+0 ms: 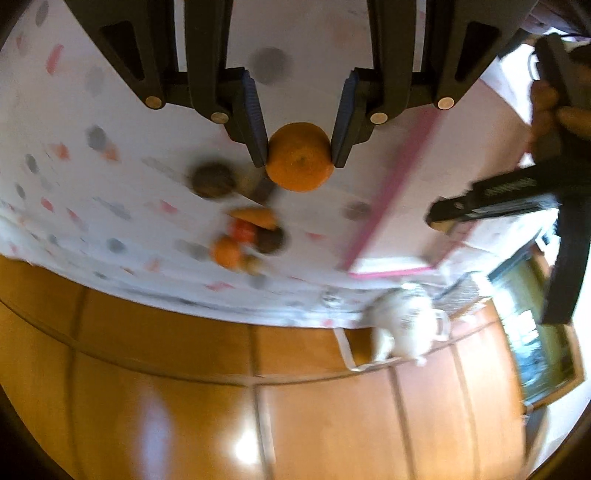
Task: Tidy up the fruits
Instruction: 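Carry the yam slice and orange into the pink tray and open both tools, then withdraw both tools from the tray back toward the remaining produce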
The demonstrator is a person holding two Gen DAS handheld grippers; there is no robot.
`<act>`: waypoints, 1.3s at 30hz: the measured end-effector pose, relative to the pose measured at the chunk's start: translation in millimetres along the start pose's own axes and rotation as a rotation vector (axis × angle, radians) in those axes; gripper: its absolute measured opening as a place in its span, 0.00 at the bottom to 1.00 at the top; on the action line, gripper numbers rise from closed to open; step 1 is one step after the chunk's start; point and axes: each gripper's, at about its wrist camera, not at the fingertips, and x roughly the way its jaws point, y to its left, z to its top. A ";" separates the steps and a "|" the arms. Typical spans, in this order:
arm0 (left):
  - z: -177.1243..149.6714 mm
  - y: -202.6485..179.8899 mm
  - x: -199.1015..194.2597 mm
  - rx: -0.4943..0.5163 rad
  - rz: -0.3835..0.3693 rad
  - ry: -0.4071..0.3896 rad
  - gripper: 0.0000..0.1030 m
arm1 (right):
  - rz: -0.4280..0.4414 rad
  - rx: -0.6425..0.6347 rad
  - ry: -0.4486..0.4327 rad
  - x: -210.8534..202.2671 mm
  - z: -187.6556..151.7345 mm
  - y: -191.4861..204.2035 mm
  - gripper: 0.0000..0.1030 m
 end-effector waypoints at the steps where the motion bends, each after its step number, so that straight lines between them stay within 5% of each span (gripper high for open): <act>1: -0.3 10.5 -1.6 -0.017 0.023 -0.006 0.33 | 0.026 -0.018 -0.001 2.6 5.9 10.9 0.34; 8: -4.8 45.0 -13.4 -0.080 0.095 -0.034 0.34 | 0.142 -0.116 0.021 34.1 32.1 75.1 0.34; 12: -8.2 49.5 -23.3 -0.091 0.104 -0.048 0.51 | 0.149 -0.158 0.042 53.7 41.6 104.8 0.36; 18: -8.4 57.5 -26.9 -0.108 0.109 -0.055 0.54 | 0.116 -0.170 0.017 57.6 48.0 120.7 0.38; 28: -18.2 50.7 -29.2 -0.112 0.063 -0.052 0.57 | 0.043 -0.053 0.009 44.3 29.2 88.6 0.40; 39: -29.1 14.2 -25.5 -0.024 -0.006 -0.020 0.57 | -0.094 0.157 0.004 13.7 -5.9 1.8 0.40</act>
